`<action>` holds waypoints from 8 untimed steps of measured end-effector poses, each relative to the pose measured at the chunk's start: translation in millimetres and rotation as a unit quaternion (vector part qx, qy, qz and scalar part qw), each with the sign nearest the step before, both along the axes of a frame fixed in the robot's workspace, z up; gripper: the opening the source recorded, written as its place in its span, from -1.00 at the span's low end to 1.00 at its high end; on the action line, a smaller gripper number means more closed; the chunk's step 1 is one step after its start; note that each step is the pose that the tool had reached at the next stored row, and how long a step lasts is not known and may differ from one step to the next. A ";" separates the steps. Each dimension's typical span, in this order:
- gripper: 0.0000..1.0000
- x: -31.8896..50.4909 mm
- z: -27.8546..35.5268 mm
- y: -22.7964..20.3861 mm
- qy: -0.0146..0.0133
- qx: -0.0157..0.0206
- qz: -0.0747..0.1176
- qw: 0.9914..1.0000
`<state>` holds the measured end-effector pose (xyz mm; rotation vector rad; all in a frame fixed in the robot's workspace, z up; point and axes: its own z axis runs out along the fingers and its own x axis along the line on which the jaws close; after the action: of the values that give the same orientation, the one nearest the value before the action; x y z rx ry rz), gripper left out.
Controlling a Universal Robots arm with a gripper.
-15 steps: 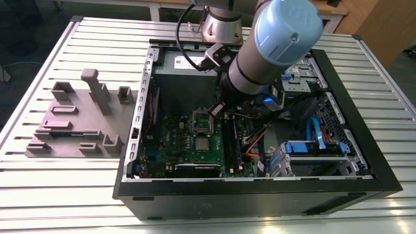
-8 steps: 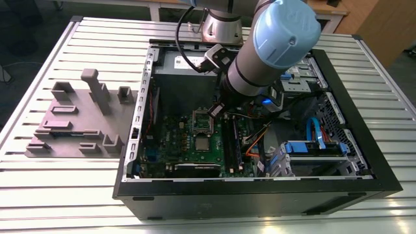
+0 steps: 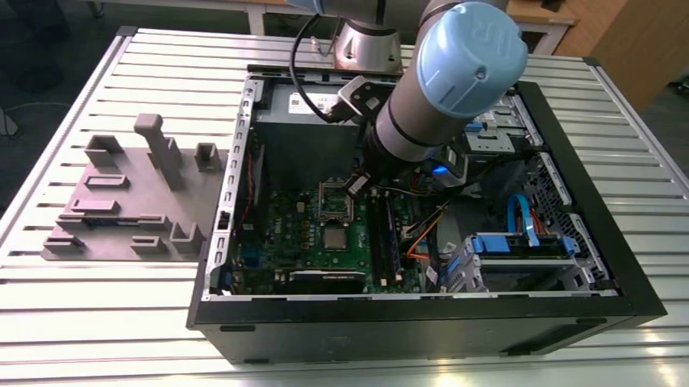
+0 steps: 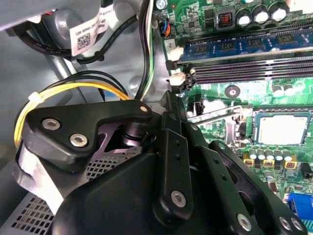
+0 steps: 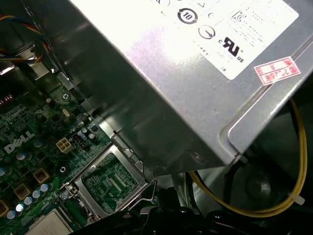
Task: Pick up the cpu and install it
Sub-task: 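Close the cpu cover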
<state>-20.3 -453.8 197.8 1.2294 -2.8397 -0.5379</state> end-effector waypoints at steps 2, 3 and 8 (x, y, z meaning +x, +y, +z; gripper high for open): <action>-0.80 -0.5 -0.8 0.0 0.000 0.000 0.000 1.000; -0.80 -0.7 -1.0 -0.1 0.000 0.000 0.000 1.000; -0.80 -3.0 -2.0 -1.2 0.000 0.000 0.000 1.000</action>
<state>-23.3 -455.0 195.8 1.2303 -2.8392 -0.5381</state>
